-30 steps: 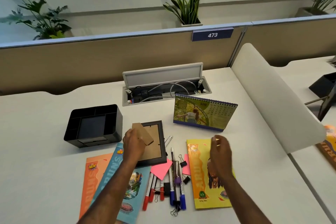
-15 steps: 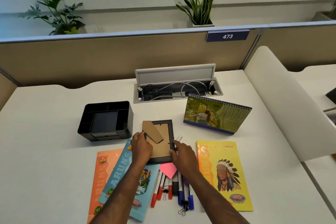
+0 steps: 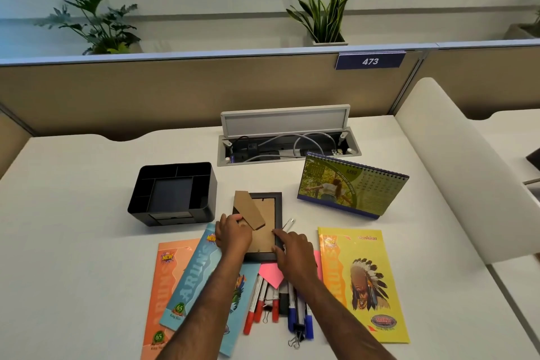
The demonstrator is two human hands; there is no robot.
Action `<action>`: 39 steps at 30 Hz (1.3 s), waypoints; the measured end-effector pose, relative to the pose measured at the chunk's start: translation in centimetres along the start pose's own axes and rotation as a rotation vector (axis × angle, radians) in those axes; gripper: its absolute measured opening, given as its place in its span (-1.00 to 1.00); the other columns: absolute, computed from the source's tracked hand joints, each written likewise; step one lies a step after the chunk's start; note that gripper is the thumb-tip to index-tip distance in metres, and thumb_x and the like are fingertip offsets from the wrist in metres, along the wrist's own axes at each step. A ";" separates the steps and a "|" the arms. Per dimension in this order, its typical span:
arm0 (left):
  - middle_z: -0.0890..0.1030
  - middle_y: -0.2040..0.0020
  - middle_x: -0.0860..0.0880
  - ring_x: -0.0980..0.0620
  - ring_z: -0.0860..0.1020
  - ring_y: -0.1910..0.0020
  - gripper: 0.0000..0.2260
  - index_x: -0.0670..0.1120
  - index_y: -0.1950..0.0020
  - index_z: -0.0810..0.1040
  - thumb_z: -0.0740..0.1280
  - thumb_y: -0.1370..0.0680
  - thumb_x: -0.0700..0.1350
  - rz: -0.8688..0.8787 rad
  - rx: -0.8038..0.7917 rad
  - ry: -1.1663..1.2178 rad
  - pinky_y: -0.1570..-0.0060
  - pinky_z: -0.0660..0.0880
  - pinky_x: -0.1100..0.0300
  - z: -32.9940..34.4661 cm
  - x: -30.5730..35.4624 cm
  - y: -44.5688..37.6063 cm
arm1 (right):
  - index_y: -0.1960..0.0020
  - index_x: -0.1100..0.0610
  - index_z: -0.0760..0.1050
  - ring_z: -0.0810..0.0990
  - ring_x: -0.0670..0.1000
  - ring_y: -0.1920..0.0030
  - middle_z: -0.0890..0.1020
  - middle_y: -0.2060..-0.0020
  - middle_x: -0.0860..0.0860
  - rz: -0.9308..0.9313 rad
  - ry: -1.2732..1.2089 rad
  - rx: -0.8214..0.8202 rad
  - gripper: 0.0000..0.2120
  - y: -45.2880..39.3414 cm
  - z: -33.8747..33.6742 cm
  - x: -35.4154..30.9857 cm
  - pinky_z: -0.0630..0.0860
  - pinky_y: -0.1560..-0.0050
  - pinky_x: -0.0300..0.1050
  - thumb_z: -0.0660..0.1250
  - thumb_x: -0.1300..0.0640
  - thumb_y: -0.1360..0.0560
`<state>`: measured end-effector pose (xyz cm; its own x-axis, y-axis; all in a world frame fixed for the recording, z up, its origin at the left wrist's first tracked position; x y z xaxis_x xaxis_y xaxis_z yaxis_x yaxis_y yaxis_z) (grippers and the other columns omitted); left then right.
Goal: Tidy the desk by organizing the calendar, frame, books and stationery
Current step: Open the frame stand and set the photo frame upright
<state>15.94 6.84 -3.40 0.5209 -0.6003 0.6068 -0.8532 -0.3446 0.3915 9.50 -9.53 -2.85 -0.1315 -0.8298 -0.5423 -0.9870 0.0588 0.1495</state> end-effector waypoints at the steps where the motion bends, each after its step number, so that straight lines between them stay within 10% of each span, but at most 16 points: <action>1: 0.44 -0.37 -0.06 -0.10 0.30 -0.42 -0.66 -0.02 -0.29 0.56 0.21 -0.55 -0.22 -0.003 -0.005 0.027 -0.38 0.32 -0.08 0.1 0.1 0.0 | -0.41 -0.03 0.40 0.48 0.12 -0.13 0.61 -0.13 0.07 0.001 0.007 0.000 -0.58 0.0 0.0 0.1 0.41 -0.10 0.00 0.30 0.00 -0.56; 9: 0.57 -0.18 0.02 -0.07 0.49 -0.18 -0.81 0.20 0.10 0.50 0.28 -0.53 -0.12 -0.013 -0.009 0.265 -0.21 0.48 -0.13 0.0 0.4 0.5 | -0.42 -0.06 0.40 0.49 0.09 -0.11 0.60 -0.11 0.06 -0.003 0.025 -0.026 -0.56 -0.2 -0.2 0.2 0.41 -0.08 -0.04 0.29 -0.04 -0.56; 15: 0.57 -0.12 -0.08 0.04 0.49 0.04 -0.80 -0.06 -0.15 0.54 0.24 -0.58 -0.26 -0.071 -0.109 0.546 0.16 0.43 0.18 -0.8 0.9 0.9 | -0.42 -0.06 0.40 0.47 0.08 -0.11 0.57 -0.09 0.06 -0.036 -0.051 -0.016 -0.57 -1.1 -1.4 0.2 0.38 -0.12 -0.04 0.29 -0.02 -0.56; 20: 0.60 -0.13 -0.10 -0.06 0.52 -0.10 -0.78 -0.06 -0.09 0.57 0.25 -0.55 -0.30 -0.050 -0.159 0.585 0.03 0.47 0.12 -2.2 1.5 0.4 | -0.43 -0.04 0.39 0.46 0.07 -0.08 0.52 -0.02 0.03 -0.122 -0.130 -0.032 -0.56 -1.5 -2.9 -0.4 0.38 -0.04 -0.14 0.29 -0.04 -0.56; 27: 0.63 -0.08 -0.03 -0.01 0.52 -0.05 -0.70 0.02 -0.03 0.62 0.22 -0.54 -0.33 0.013 -0.244 0.545 0.09 0.45 0.14 -4.6 3.1 0.3 | -0.51 -0.11 0.22 0.31 -0.07 -0.13 0.37 -0.08 -0.09 -0.254 -0.160 -0.186 -0.06 -1.1 -6.4 -1.9 0.29 -0.08 -0.33 0.36 -0.41 -0.22; 35: 0.55 -0.29 -0.05 -0.07 0.46 -0.22 -0.73 0.09 -0.17 0.64 0.22 -0.59 0.10 -0.046 -0.415 0.466 -0.27 0.36 -0.07 -5.3 4.1 0.1 | -0.33 -0.08 0.46 0.42 -0.02 -0.03 0.52 0.02 -0.06 -0.273 -0.074 0.100 -0.57 -3.0 -8.8 -3.2 0.42 0.06 -0.13 0.41 -0.07 -0.49; 39: 0.44 -0.45 0.01 -0.07 0.24 -0.49 -0.29 0.10 -0.31 0.59 -0.02 -0.48 0.51 -0.018 -0.549 0.411 -0.46 0.05 -0.18 -5.9 5.4 -0.6 | -0.19 -0.10 0.50 0.45 -0.02 0.02 0.56 0.07 -0.06 -0.233 -0.154 0.115 -0.75 -5.0 -9.0 -3.8 0.43 0.12 -0.08 0.34 -0.08 -0.53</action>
<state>19.42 8.02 3.75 0.5948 -0.2380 0.7678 -0.7643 0.1286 0.6319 15.76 -11.69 5.86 0.0957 -0.7352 -0.6711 -0.9951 -0.0535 -0.0833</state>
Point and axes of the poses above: each hand's wrist, its own y-axis away from the middle knuckle, its own z-axis out of the palm, x = y × z, the point moved 5 cm from there along -y, towards the middle knuckle
